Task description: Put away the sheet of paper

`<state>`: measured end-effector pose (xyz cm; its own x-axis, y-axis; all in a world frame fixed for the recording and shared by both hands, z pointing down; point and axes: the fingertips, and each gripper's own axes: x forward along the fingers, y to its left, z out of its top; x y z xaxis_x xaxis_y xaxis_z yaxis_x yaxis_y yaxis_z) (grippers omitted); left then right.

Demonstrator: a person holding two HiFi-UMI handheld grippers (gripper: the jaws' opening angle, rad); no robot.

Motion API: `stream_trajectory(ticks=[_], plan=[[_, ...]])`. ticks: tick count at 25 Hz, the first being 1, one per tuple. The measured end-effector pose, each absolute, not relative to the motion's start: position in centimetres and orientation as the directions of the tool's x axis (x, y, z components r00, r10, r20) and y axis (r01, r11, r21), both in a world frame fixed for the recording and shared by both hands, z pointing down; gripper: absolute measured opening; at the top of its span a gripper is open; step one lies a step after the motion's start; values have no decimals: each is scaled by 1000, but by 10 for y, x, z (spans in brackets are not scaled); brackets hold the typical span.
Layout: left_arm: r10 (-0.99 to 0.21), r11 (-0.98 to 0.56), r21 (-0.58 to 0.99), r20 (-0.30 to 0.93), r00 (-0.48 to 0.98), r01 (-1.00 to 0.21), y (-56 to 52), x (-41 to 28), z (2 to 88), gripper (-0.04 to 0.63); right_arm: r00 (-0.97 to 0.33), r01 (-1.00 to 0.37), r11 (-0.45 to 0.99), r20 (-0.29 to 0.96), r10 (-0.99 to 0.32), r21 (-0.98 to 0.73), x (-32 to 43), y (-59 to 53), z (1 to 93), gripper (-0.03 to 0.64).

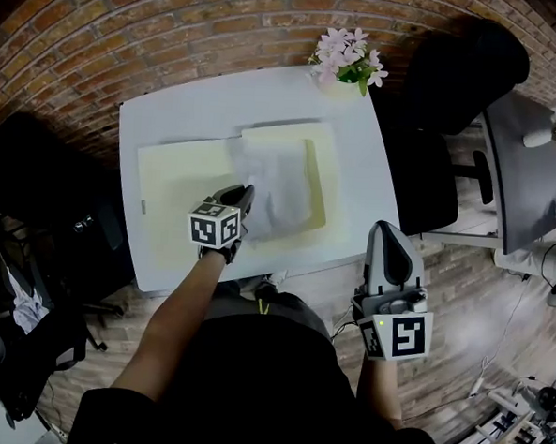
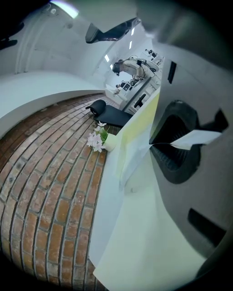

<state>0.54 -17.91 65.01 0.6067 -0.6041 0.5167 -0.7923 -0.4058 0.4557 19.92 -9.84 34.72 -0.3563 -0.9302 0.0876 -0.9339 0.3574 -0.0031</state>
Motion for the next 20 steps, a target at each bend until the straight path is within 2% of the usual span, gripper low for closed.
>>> stream_trajectory(ticks=[20], plan=[[-543, -462, 445, 541, 642, -767, -191, 69, 660, 26, -316, -949, 315, 121, -941, -28, 243, -99, 357, 14]])
